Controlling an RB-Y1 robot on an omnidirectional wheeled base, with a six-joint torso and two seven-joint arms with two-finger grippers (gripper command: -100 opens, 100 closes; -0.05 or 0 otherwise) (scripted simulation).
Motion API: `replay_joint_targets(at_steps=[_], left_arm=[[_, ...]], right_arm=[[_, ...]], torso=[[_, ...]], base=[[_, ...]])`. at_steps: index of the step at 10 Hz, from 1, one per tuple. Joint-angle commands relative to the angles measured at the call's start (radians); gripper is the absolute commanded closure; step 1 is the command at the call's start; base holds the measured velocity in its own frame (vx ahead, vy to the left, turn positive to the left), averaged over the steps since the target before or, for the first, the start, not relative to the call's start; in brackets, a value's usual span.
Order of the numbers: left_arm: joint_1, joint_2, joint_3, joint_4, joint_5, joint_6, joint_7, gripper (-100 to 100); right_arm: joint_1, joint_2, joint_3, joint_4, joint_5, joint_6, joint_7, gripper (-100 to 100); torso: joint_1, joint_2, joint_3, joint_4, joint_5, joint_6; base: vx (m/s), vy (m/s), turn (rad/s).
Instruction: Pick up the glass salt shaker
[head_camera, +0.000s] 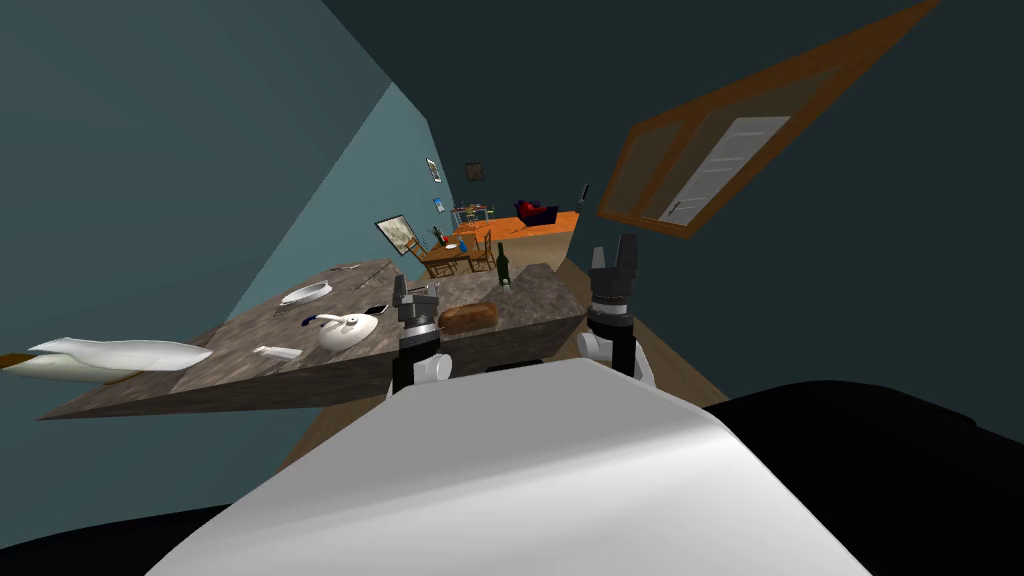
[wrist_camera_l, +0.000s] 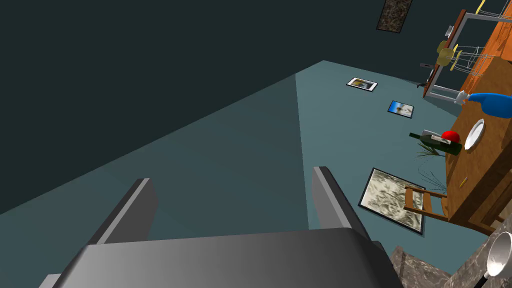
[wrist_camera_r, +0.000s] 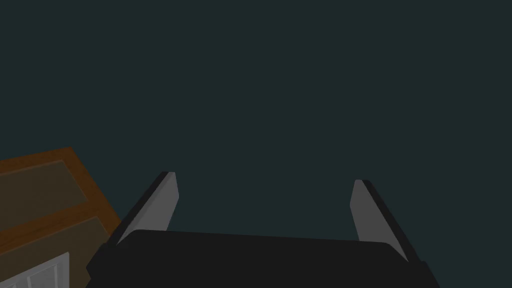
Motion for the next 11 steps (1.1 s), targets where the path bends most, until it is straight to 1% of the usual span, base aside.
replay_joint_targets(at_steps=[1,2,3,4,8,9,11], left_arm=[[-0.021,0.041,0.003,0.02,-0.003,0.009,0.004,-100],[-0.035,0.057,0.005,0.034,-0.004,0.015,0.006,-100],[-0.074,0.082,0.012,0.069,-0.008,0.031,0.014,-100],[-0.097,0.091,0.016,0.092,-0.01,0.042,0.019,-100],[-0.215,0.11,0.04,0.208,-0.013,0.095,0.046,-100],[-0.221,0.11,0.04,0.212,-0.013,0.095,0.046,-100],[-0.297,0.116,0.058,0.288,-0.009,0.129,0.064,-100]], right_arm=[[0.0,0.0,0.0,0.0,0.0,0.0,0.0,0],[0.0,0.0,0.0,0.0,0.0,0.0,0.0,0],[0.0,0.0,0.0,0.0,0.0,0.0,0.0,0],[0.0,0.0,0.0,0.0,0.0,0.0,0.0,0],[0.0,0.0,0.0,0.0,0.0,0.0,0.0,0],[0.0,0.0,0.0,0.0,0.0,0.0,0.0,0],[0.0,0.0,0.0,0.0,0.0,0.0,0.0,0]], torso=[[0.0,0.0,0.0,0.0,0.0,0.0],[-0.001,0.001,0.001,0.0,0.0,0.0],[-0.004,0.003,0.002,0.001,-0.001,0.0],[-0.008,0.004,0.002,0.001,-0.002,0.0],[-0.008,0.005,0.003,0.001,-0.002,0.0],[-0.008,0.004,0.002,0.001,-0.002,0.0],[-0.006,0.003,0.002,0.001,-0.001,0.0]], base=[[-0.029,-0.03,-0.012],[-0.053,-0.079,-0.013],[-0.072,-0.135,-0.011],[-0.075,-0.142,-0.004],[-0.071,-0.119,-0.004],[-0.048,-0.079,0.002],[-0.055,-0.115,-0.002]])
